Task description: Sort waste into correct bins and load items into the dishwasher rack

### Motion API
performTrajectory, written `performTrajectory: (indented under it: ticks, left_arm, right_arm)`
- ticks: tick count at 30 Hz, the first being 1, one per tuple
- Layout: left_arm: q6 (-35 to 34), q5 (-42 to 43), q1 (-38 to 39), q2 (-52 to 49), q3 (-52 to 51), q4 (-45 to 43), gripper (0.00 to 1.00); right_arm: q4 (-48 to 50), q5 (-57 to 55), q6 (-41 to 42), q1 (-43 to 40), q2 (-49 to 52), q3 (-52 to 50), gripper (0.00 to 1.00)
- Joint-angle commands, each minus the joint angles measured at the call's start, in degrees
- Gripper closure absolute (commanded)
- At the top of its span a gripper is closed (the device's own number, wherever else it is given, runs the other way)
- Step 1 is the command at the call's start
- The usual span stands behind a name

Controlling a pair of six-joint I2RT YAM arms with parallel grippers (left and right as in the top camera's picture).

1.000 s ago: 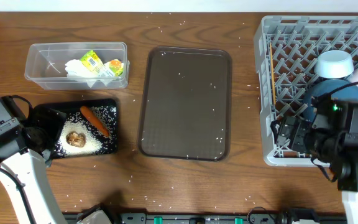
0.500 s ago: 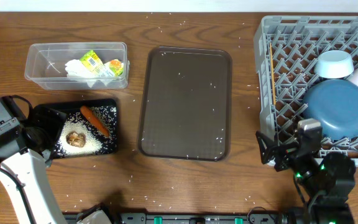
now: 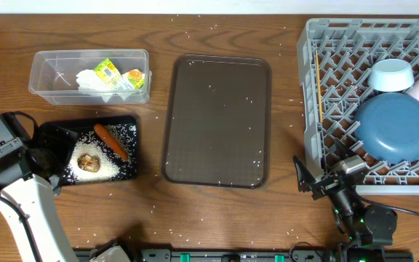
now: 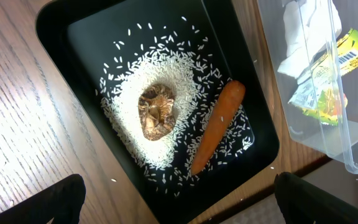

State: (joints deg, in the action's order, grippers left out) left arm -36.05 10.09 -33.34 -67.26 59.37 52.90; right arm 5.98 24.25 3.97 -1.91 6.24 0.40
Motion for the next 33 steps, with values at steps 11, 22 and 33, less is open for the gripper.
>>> performTrajectory:
  ticks: [11,22,33]
  left_arm:
    - [-0.24,-0.7,-0.28,0.28,-0.28,0.2,0.02]
    - [-0.24,-0.7,-0.28,0.28,-0.28,0.2,0.02]
    - [-0.24,-0.7,-0.28,0.28,-0.28,0.2,0.02]
  right_arm:
    - [-9.81,-17.84,-0.7,0.92,-5.97,-0.09,0.01]
    - [-9.75,-18.01,-4.46,0.92,-5.97,-0.09,0.01]
    - [-9.73,-18.01,-4.46,0.85,-5.97,-0.09,0.01]
